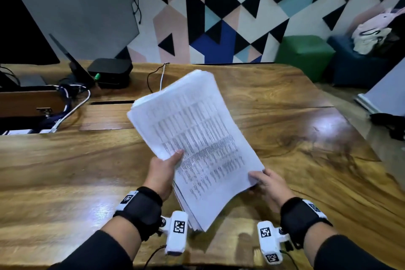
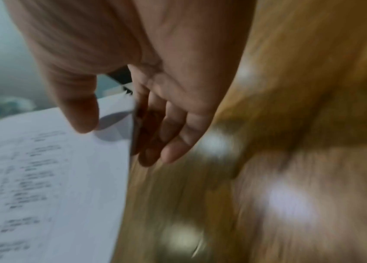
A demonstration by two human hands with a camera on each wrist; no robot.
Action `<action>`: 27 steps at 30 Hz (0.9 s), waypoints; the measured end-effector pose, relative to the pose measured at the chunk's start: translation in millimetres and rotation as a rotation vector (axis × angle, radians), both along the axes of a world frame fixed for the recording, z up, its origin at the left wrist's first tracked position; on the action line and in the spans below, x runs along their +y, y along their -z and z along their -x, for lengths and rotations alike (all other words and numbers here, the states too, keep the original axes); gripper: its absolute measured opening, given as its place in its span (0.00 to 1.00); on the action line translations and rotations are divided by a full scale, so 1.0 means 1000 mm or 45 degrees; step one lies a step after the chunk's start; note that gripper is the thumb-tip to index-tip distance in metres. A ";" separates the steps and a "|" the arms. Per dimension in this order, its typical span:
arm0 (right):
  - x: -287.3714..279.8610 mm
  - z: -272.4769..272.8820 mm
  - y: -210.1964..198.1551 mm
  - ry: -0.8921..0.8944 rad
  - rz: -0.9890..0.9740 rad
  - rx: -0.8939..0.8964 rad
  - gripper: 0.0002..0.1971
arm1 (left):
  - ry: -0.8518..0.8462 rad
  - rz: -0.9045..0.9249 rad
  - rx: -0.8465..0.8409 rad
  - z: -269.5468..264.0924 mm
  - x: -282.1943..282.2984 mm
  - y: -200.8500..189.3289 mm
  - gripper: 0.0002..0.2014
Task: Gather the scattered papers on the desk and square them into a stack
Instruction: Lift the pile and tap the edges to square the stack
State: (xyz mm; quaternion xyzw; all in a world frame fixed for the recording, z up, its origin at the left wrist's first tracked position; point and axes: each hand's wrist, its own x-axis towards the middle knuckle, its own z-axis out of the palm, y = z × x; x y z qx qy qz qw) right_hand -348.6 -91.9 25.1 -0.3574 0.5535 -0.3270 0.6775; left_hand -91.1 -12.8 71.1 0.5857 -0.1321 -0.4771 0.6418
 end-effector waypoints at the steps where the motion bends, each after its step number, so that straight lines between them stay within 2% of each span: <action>1: 0.005 -0.005 0.000 0.013 -0.136 -0.155 0.06 | -0.023 0.012 0.099 0.000 0.000 -0.001 0.15; 4: 0.020 -0.026 0.003 0.004 -0.345 -0.385 0.19 | -0.061 0.027 0.273 0.006 0.000 0.004 0.18; 7: 0.025 -0.040 -0.003 -0.010 -0.384 -0.461 0.22 | -0.059 -0.001 0.340 0.013 0.008 0.015 0.19; 10: 0.017 -0.034 -0.015 -0.027 -0.301 -0.359 0.19 | -0.091 0.052 0.449 -0.001 0.019 0.017 0.26; 14: -0.003 -0.011 -0.030 -0.006 -0.200 -0.146 0.16 | -0.028 0.059 0.546 -0.056 0.033 0.008 0.36; 17: -0.017 -0.002 -0.031 -0.025 -0.144 0.041 0.13 | 0.173 0.018 0.493 -0.080 0.037 -0.002 0.38; 21: -0.025 0.004 -0.030 -0.147 -0.100 0.252 0.11 | 0.503 -0.206 0.209 -0.080 0.030 -0.007 0.34; 24: -0.027 0.006 -0.025 -0.190 -0.050 0.385 0.06 | 0.625 -0.263 -0.007 -0.070 0.025 -0.002 0.44; 25: -0.027 0.005 -0.027 -0.185 -0.025 0.409 0.05 | 0.608 -0.258 -0.056 -0.066 0.025 0.001 0.43; 27: -0.025 0.003 -0.031 -0.141 0.051 0.430 0.02 | 0.508 -0.236 -0.107 -0.060 0.024 0.003 0.27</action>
